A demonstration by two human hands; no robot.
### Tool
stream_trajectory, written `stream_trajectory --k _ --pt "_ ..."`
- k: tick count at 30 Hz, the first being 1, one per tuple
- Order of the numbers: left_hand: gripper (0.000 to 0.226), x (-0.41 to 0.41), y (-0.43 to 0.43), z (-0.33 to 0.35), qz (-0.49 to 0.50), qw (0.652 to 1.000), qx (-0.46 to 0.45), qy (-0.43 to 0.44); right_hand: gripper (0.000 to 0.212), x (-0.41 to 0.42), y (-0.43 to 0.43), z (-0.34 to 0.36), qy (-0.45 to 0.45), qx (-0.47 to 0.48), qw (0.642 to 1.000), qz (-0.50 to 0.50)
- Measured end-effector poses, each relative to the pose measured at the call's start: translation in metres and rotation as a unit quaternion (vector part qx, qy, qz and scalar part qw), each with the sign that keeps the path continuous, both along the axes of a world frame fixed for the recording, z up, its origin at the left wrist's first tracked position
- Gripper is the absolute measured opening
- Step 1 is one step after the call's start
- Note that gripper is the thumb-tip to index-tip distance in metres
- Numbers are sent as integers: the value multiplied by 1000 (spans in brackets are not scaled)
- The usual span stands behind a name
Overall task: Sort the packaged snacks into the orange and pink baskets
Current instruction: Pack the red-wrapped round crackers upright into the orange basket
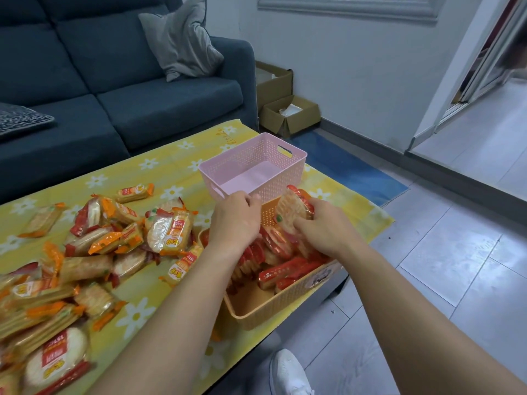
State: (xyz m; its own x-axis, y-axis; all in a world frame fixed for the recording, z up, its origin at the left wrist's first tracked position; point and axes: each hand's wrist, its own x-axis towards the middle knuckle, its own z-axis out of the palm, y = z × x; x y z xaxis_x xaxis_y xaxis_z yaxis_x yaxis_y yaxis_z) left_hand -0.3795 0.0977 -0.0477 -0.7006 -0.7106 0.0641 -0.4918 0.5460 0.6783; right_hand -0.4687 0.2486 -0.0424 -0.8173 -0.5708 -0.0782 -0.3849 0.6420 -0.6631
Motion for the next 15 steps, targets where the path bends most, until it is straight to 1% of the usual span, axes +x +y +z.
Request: stream_trajectory --k 2,4,6,7,8,9,10,11,13,15 --pt "16 4 -1 2 -27 999 -33 -4 20 -1 0 -2 2 7 1000 2" --pt "19 13 -2 3 -63 992 -105 -39 22 -1 1 -3 11 11 1000 2" --pt "28 23 2 4 -116 972 -162 -127 19 -1 1 -5 24 20 1000 4" --pt "43 28 5 4 -149 956 -177 -182 15 0 1 -6 36 31 999 7" --pt "64 33 7 3 -178 939 -184 -229 10 1 1 -7 50 48 998 12" --pt "84 36 8 3 -198 925 -190 -262 12 3 0 -7 65 65 996 19" --pt "96 38 9 1 -208 915 -202 -282 16 6 -2 -7 76 79 994 28" --pt "102 38 9 -1 -210 909 -212 -292 21 8 -4 -6 85 89 992 36" --pt "98 35 9 -6 -200 901 -237 -302 33 15 -7 -3 114 103 987 44" --pt "85 30 13 -8 -188 901 -253 -299 43 21 -11 -1 163 123 978 38"
